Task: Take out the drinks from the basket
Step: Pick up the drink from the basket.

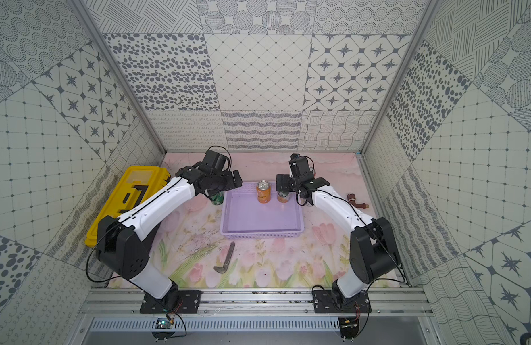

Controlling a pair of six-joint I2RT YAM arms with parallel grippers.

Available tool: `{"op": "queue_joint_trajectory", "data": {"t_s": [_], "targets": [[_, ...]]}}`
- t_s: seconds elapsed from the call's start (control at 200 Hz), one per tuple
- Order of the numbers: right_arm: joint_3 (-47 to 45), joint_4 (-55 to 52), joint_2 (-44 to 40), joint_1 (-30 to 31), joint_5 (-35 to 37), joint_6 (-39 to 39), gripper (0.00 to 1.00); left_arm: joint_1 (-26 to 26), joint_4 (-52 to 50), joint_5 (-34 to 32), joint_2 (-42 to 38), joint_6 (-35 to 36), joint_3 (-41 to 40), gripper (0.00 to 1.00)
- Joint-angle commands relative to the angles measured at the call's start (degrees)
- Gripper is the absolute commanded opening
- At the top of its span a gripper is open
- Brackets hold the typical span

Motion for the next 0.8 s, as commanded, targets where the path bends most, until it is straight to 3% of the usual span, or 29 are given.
{"op": "queue_joint_trajectory", "data": {"t_s": [0.0, 0.79], "targets": [[3.40, -2.54, 2.53, 0.10, 2.05, -1.58, 0.95, -1.04, 1.70, 2.67, -0.22, -0.50, -0.18, 1.00], [8.75, -4.00, 12.95, 0.74, 1.31, -3.29, 0.79, -1.29, 1.05, 2.47, 1.87, -0.53, 0.19, 1.00]]}}
